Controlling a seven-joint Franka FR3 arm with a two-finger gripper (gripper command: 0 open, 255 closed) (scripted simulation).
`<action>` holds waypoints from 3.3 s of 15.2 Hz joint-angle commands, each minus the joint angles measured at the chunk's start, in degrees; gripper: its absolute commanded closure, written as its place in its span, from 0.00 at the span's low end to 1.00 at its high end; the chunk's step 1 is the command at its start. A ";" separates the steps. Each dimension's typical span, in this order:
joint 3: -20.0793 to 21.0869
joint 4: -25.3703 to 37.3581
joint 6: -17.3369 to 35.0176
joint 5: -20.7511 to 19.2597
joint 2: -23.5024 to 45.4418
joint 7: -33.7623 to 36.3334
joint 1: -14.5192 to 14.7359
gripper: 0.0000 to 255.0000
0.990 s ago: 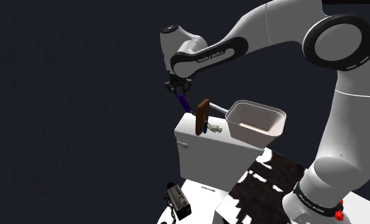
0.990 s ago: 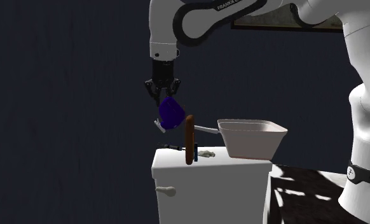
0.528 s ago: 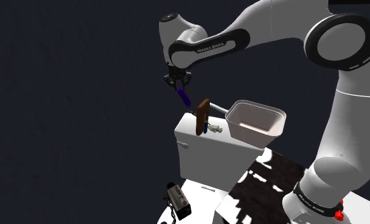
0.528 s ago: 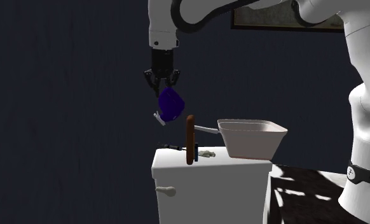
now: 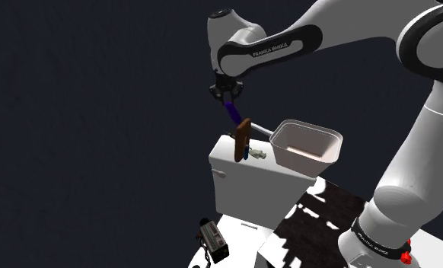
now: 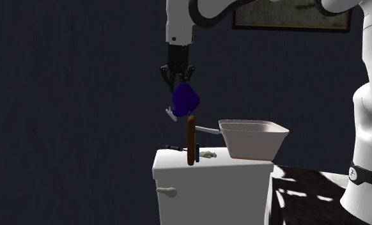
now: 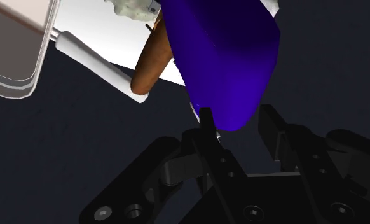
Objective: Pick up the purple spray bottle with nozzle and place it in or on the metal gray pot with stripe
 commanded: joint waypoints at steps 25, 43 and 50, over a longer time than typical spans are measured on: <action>-17.81 -45.07 14.50 6.55 -38.46 -24.53 -6.88 1.00; -17.60 -48.38 19.35 5.53 -36.83 -23.13 -7.42 0.00; -16.84 -44.79 10.77 7.59 -41.67 -24.14 -5.91 0.00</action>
